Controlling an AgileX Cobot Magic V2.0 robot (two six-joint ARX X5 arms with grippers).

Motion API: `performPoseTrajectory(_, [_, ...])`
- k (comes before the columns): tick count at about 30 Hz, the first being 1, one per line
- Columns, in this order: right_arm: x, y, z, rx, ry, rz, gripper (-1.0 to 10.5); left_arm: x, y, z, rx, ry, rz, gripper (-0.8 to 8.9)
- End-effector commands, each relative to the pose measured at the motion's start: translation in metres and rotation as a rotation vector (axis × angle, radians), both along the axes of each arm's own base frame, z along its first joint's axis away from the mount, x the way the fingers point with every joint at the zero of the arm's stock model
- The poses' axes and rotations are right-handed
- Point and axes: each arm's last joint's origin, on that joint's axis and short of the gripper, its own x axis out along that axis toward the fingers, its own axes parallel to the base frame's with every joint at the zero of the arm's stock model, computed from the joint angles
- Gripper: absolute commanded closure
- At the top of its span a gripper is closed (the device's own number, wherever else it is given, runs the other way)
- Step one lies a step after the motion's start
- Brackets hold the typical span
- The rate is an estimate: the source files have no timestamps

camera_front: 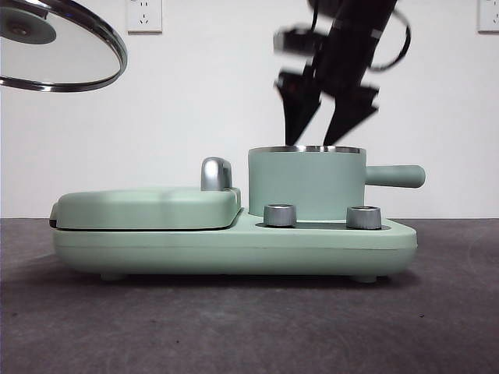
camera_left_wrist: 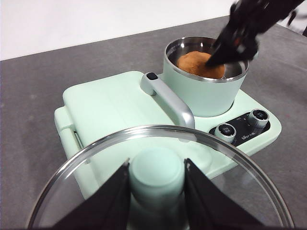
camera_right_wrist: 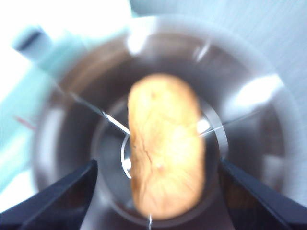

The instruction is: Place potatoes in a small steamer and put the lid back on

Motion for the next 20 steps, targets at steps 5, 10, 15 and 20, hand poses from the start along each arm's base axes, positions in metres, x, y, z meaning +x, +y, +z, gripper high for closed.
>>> performPoseTrajectory(5, [-0.081, -0.035, 0.087, 0.131, -0.247, 0.029, 5.9, 0.000, 0.000, 0.007, -0.013, -0.048, -0.003, 7.99])
performPoseTrajectory(10, [-0.155, -0.069, 0.070, 0.197, -0.289, -0.012, 5.9, 0.000, 0.000, 0.007, -0.014, -0.048, -0.003, 7.99])
performPoseTrajectory(15, [-0.200, -0.089, 0.049, 0.256, -0.298, -0.050, 6.0, 0.000, -0.001, 0.007, -0.019, -0.050, -0.015, 7.99])
performPoseTrajectory(20, [-0.236, -0.104, 0.027, 0.290, -0.317, -0.067, 6.2, 0.002, -0.003, 0.010, -0.039, -0.071, -0.052, 7.99])
